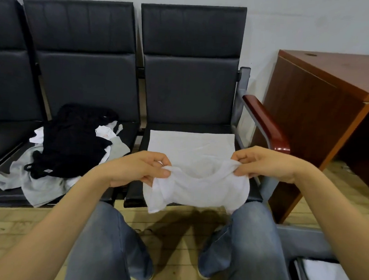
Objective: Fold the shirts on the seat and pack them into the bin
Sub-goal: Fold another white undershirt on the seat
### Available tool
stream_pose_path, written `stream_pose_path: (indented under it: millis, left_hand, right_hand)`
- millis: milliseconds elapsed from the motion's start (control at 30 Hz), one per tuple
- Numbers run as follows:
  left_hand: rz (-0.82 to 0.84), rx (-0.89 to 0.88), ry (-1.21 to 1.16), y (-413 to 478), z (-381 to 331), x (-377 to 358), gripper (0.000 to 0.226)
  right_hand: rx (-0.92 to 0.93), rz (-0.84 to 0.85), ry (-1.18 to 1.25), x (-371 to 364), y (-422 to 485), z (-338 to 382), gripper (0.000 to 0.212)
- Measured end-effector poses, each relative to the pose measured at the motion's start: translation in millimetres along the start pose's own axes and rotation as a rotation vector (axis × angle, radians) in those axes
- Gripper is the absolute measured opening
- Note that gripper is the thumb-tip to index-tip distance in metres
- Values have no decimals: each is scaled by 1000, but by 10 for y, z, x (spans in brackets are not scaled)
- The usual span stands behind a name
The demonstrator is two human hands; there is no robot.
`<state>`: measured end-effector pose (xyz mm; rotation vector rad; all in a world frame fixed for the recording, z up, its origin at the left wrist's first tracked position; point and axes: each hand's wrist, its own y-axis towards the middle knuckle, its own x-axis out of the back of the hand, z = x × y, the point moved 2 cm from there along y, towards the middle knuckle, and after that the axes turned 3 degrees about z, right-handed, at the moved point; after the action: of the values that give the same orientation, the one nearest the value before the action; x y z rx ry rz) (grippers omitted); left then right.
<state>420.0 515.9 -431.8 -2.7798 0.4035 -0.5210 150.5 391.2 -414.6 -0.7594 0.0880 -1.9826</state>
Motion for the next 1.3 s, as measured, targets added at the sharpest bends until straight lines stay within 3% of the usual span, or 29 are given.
stream_pose_path:
  millis: [300, 500, 633, 767, 1000, 1167, 1300]
  left_hand:
    - [-410, -46, -40, 1126, -96, 878, 7]
    - [-489, 96, 27, 2433, 252, 1502, 9]
    - [-541, 211, 118, 3254, 843, 1710, 8]
    - [-543, 271, 262, 3762, 1325, 1728, 22]
    - [-655, 229, 381, 4045, 1770, 1688, 20]
    - [-655, 224, 330, 3795, 1670, 1588, 44]
    - [-592, 193, 341, 3064, 1602, 1280, 38]
  right_hand:
    - [-62, -335, 6, 834, 1139, 47, 13]
    - [-169, -321, 39, 1369, 2455, -314, 11]
    - [-252, -332, 31, 1411, 3291, -891, 12]
    - [-357, -399, -95, 1354, 3804, -1386, 13]
    - [-283, -614, -241, 1165, 4067, -1876, 19]
    - [-229, -727, -258, 1075, 3840, -1783, 40]
    - [-236, -645, -192, 840, 3298, -1580, 30]
